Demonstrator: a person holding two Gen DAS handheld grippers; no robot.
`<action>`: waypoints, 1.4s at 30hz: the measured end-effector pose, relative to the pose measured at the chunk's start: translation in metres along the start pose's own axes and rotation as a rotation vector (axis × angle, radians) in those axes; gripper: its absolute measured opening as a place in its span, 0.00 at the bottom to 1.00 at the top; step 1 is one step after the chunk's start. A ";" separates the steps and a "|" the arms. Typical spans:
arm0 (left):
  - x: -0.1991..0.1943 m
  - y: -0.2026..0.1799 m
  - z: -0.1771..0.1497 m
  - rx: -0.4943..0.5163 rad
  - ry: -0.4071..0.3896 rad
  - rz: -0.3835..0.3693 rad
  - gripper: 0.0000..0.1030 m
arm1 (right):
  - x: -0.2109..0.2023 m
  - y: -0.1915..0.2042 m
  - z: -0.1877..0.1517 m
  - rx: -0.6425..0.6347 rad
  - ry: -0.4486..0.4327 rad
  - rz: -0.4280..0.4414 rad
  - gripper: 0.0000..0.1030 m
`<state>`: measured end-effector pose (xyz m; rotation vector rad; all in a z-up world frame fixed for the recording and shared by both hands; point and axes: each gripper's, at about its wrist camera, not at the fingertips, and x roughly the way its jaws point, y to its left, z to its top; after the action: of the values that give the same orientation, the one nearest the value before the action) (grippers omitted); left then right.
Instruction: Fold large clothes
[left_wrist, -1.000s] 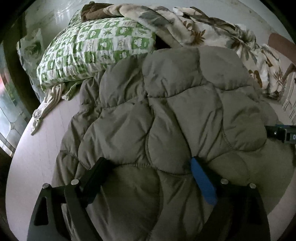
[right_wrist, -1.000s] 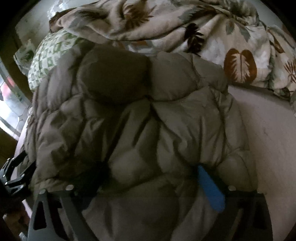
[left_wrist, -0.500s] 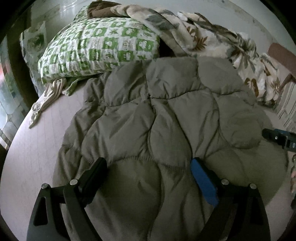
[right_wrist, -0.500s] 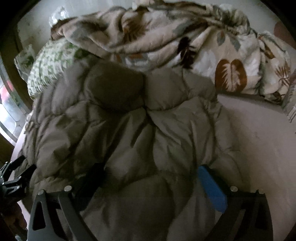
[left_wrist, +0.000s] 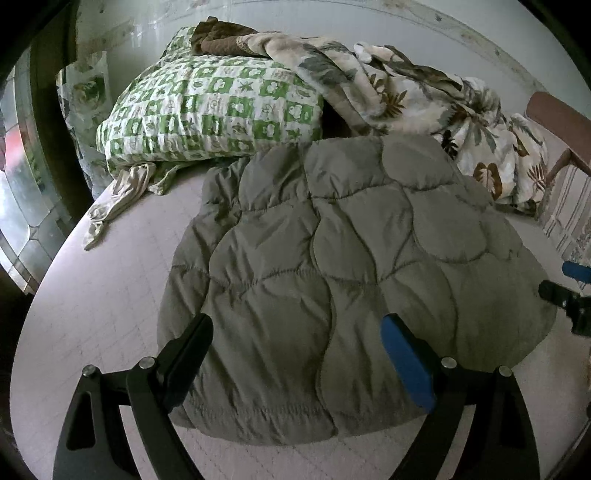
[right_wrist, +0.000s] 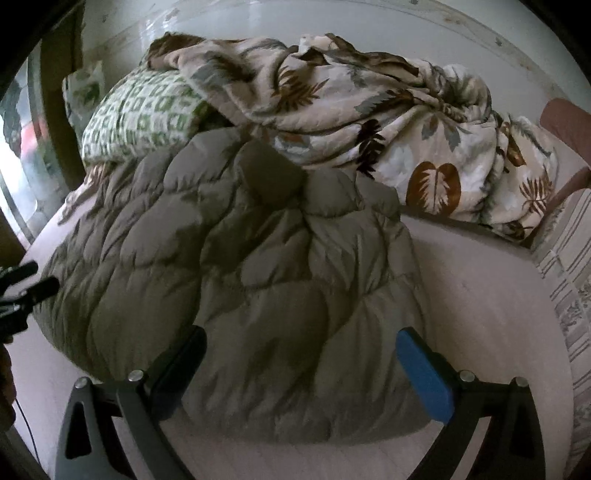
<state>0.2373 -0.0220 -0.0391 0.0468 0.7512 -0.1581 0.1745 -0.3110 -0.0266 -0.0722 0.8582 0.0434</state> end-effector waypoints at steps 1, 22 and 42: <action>0.000 -0.002 -0.001 -0.002 0.004 -0.001 0.90 | 0.000 0.002 -0.003 -0.005 0.010 0.001 1.00; 0.030 -0.013 -0.017 0.050 0.049 0.041 0.94 | 0.044 0.013 -0.026 -0.047 0.104 -0.004 1.00; -0.022 -0.012 -0.006 0.092 -0.016 0.066 0.94 | -0.002 -0.010 -0.009 -0.013 0.052 -0.019 1.00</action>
<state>0.2160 -0.0310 -0.0283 0.1576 0.7250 -0.1304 0.1672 -0.3221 -0.0302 -0.0940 0.9094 0.0292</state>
